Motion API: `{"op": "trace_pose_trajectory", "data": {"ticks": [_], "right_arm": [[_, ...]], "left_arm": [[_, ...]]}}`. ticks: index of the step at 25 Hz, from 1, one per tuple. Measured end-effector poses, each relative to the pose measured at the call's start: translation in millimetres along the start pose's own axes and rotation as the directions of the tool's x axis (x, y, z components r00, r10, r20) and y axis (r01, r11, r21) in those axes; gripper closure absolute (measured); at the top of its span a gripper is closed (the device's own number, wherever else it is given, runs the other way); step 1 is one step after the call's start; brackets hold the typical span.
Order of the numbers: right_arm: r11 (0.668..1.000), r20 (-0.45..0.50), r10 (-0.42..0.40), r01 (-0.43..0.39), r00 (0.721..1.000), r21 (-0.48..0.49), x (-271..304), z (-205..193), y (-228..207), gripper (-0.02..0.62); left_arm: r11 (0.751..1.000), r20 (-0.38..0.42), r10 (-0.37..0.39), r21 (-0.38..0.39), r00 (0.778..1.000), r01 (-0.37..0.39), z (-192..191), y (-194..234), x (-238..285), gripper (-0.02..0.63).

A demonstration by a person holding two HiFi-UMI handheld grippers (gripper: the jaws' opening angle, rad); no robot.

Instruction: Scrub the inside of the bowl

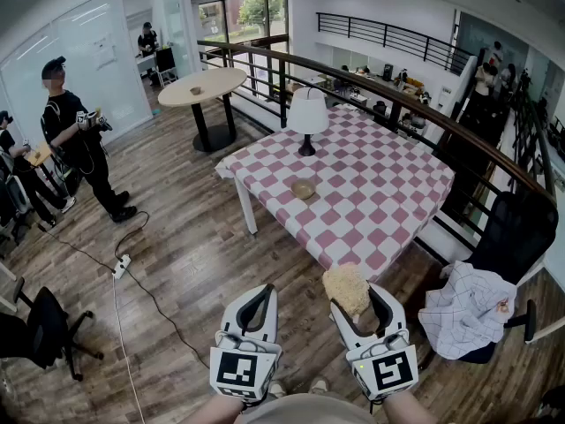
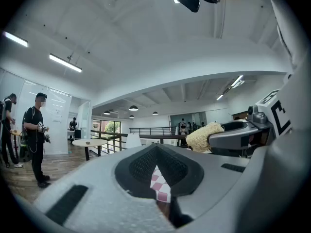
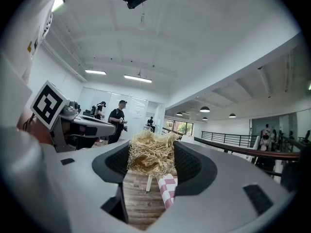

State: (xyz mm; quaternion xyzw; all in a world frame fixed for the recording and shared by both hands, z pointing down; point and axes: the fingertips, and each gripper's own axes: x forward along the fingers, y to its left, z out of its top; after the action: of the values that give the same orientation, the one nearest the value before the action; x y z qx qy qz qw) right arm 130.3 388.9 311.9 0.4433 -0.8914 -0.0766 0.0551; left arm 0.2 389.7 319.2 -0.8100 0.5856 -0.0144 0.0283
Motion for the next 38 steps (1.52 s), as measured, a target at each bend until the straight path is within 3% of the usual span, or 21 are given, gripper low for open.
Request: {"op": "trace_pose_trajectory", "data": {"ticks": [7, 12, 24, 31, 38], "right_arm": [[1.0, 0.0, -0.004, 0.004, 1.0, 0.008, -2, -4, -7, 0.347], [0.999, 0.056, -0.034, 0.032, 0.998, 0.029, -4, 4, -17, 0.347], [0.999, 0.04, -0.036, 0.035, 0.999, 0.026, -2, -6, -39, 0.347], [0.999, 0.049, -0.039, 0.038, 0.998, 0.031, -3, -14, -55, 0.347], [0.999, 0.054, -0.014, 0.012, 0.998, 0.049, -2, -26, -69, 0.347]], "left_arm": [[1.0, -0.029, -0.013, -0.023, 0.999, 0.012, -5, -9, 3, 0.592], [0.999, -0.025, -0.035, -0.008, 0.999, 0.035, -6, -13, 11, 0.592], [0.997, -0.027, -0.078, 0.0, 0.997, 0.078, -5, -34, 31, 0.592], [0.997, -0.03, -0.07, 0.014, 0.997, 0.071, -9, -48, 43, 0.592], [0.999, -0.033, -0.02, -0.038, 0.999, 0.019, -13, -54, 54, 0.592]]}}
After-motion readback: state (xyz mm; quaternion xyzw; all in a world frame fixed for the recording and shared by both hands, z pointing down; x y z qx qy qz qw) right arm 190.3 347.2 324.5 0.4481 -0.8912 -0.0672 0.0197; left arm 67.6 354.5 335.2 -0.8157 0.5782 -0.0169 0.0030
